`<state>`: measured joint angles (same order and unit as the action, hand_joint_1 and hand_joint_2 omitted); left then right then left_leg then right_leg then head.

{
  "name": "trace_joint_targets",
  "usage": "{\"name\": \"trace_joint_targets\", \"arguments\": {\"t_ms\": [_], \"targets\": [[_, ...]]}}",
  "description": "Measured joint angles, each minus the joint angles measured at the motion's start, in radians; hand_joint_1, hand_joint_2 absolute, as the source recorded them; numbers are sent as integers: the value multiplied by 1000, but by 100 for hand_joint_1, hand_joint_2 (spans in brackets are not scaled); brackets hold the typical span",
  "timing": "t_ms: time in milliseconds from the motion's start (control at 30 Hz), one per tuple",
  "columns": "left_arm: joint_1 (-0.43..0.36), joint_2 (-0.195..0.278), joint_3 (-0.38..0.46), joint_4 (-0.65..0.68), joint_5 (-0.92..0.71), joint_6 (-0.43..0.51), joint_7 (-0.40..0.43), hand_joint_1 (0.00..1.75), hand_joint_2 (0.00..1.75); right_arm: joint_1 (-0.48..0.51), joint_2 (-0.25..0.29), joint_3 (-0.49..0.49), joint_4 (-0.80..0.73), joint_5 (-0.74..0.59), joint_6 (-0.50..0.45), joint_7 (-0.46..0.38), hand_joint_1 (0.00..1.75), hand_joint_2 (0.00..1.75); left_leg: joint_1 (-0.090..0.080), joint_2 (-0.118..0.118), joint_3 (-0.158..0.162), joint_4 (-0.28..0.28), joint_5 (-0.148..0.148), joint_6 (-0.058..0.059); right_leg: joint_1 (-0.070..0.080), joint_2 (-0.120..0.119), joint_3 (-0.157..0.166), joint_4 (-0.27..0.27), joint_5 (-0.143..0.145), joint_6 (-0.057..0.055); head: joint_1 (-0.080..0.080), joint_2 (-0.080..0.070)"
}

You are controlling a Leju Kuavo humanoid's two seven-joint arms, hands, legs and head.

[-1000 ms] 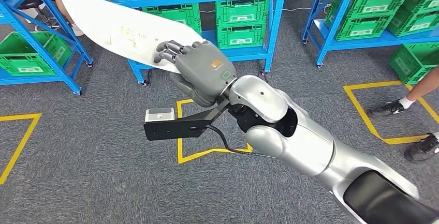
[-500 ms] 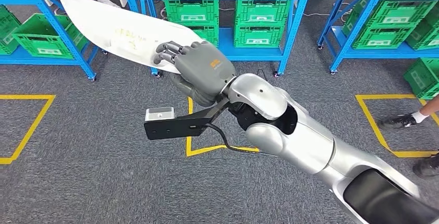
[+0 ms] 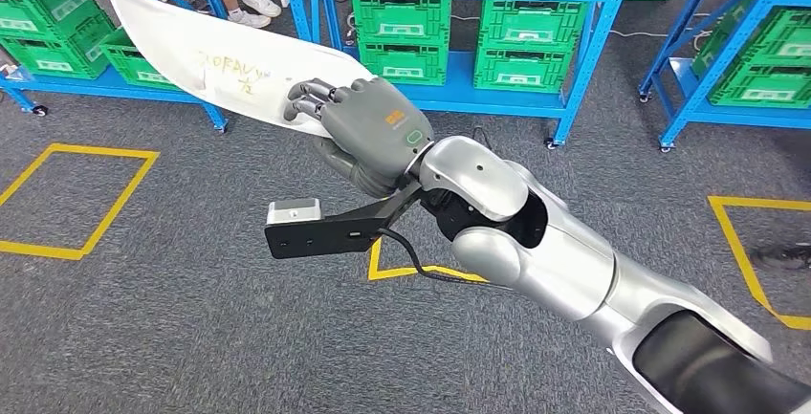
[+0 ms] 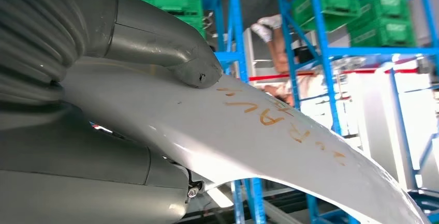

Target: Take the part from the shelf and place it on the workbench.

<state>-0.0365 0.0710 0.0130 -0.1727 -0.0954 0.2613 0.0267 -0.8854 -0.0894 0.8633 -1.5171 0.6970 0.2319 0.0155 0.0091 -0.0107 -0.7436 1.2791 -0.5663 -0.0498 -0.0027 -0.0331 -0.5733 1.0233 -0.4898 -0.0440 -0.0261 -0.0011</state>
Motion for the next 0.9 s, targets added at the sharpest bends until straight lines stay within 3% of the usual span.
{"name": "trace_joint_targets", "arguments": {"t_ms": [33,67,133,200,233,300,367,433,467,500,533,567,600,667,733,800,833,900], "targets": [[1,0,0,0,0,0,0,0,175,2,0,0,0,0,0,0,175,175,2,3,-1,14,1,-2,0,-12,-1,1,0,0,0,0],[2,0,0,0,0,0,0,0,175,3,-1,0,0,1,1,-1,175,175,4,7,18,-11,18,-4,0,-25,-2,2,0,1,0,0],[2,0,0,0,-1,0,-1,0,175,3,-1,0,0,3,1,-1,175,175,3,39,98,-143,70,-3,1,-50,-2,5,-1,5,0,0],[-1,0,0,0,-2,0,-2,0,175,2,-2,0,-1,4,1,-3,175,175,-2,70,150,-239,94,9,5,-69,-2,8,-3,15,1,0],[-2,0,0,0,-2,0,-3,0,175,1,-2,0,-1,4,1,-4,175,175,-5,75,154,-254,94,17,7,-78,-2,8,-2,21,2,0],[1,1,0,0,-4,0,-3,0,175,1,-2,0,-1,4,1,-5,175,175,-5,51,149,-255,103,31,8,-95,-1,6,-1,33,3,0],[3,0,0,0,-4,0,-3,0,175,0,-2,0,-1,5,1,-5,175,175,-2,31,147,-261,112,44,4,-66,-10,33,-23,44,4,0],[1,0,0,0,-5,0,-3,0,175,1,-4,0,-1,5,1,-5,175,175,0,10,142,-264,119,55,-1,-3,-58,141,-83,50,4,0],[-1,0,1,0,-6,0,-3,0,175,2,-6,0,-1,5,1,-5,175,175,-1,-2,137,-263,121,58,-2,17,-91,210,-115,51,5,0],[-2,0,1,0,-6,0,-3,0,175,5,-8,0,-1,5,1,-5,175,175,-2,-16,133,-263,124,60,-2,27,-120,267,-135,51,5,0],[-2,0,1,0,-6,0,-3,0,175,7,-10,0,-1,5,2,-5,175,175,-3,-30,129,-261,125,60,-2,31,-133,292,-136,50,5,0],[-1,0,1,0,-5,0,-2,0,175,8,-11,0,-1,5,2,-6,175,175,-3,-45,127,-259,127,58,-2,35,-127,278,-118,47,5,0],[1,0,1,0,-3,0,-1,0,175,8,-12,0,0,4,2,-8,175,175,-3,-60,125,-256,128,56,-2,42,-102,228,-87,43,5,0],[1,-1,2,0,1,0,1,0,175,7,-13,0,0,4,3,-14,175,175,-3,-86,120,-250,130,50,-2,79,-33,92,-30,35,4,0],[0,-2,2,0,4,0,2,0,175,5,-14,0,0,0,3,-23,175,175,-2,-109,111,-247,134,39,0,104,-2,23,-12,32,4,0],[4,-1,4,0,7,0,1,0,175,3,-15,0,0,-3,2,-32,175,175,2,-130,103,-252,142,23,3,87,-1,14,-9,26,4,0],[7,-2,5,0,9,0,1,0,175,1,-15,0,0,-4,2,-36,175,175,2,-122,99,-250,142,18,3,75,1,9,-5,19,4,0],[9,-3,7,1,10,0,0,0,175,-6,-16,0,0,-5,1,-41,175,175,0,-67,73,-199,110,10,-1,49,5,-3,4,7,0,0]]}}
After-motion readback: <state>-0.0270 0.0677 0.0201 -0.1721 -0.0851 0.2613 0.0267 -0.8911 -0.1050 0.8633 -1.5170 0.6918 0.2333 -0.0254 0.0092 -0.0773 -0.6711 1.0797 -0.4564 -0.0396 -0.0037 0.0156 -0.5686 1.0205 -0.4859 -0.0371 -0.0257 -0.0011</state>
